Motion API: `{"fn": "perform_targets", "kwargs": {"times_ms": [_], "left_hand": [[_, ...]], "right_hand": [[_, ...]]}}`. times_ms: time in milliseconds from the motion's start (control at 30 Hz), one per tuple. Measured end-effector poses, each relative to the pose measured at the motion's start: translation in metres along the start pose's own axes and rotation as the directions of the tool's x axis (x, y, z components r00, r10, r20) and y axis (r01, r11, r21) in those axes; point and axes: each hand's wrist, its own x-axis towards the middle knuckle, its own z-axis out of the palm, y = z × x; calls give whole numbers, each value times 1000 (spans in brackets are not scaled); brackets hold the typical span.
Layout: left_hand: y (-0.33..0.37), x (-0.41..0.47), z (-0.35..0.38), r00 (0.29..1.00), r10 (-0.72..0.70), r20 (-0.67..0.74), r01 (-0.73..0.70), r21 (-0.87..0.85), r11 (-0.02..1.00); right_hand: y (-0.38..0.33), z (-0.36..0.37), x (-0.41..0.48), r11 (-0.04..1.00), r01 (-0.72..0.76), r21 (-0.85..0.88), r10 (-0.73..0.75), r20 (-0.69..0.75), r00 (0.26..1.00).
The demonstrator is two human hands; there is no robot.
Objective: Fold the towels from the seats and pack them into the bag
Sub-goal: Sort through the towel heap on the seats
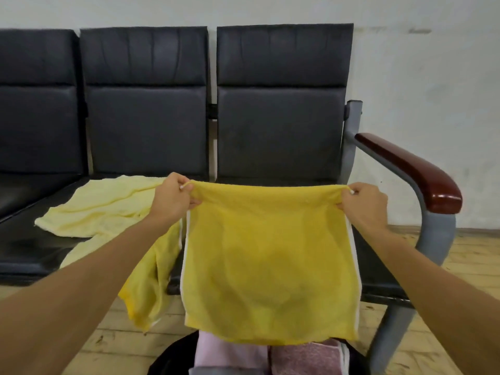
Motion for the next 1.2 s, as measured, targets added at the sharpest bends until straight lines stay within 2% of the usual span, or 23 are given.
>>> {"fn": "perform_targets", "kwargs": {"times_ms": [100, 167, 333, 467, 633, 867, 1000, 1133, 1200], "left_hand": [[-11, 22, 23, 999, -43, 8, 44, -63, 997], [-16, 35, 36, 999, -42, -1, 42, -42, 998], [-6, 47, 53, 996, 49, -75, -53, -51, 997], [-6, 31, 50, 992, 74, -98, -88, -158, 983], [-19, -10, 34, 997, 72, -28, -74, -108, 991], [-22, -64, 4, 998, 34, 55, -26, -141, 990], [-40, -92, -6, 987, 1, 163, 18, -117, 993], [-56, -105, -10, 925, -95, 369, 60, 105, 993], [-56, -104, -12, 929, -82, 360, 25, 160, 987]], "right_hand": [[11, 20, 16, 992, -66, 107, 66, 1, 998], [16, 30, 27, 984, -66, 166, 72, -32, 997], [10, 36, 49, 945, -12, 327, 55, -121, 991], [14, 28, 43, 928, -7, 372, 47, -97, 994], [28, 8, 12, 978, -13, 206, 12, 6, 1000], [28, -32, -32, 998, 13, 68, -15, 27, 1000], [28, -44, -60, 998, 15, -66, -5, 155, 988], [48, -37, -79, 991, -32, -133, 67, 273, 960], [52, -35, -77, 980, -33, -197, 94, 307, 947]]}}
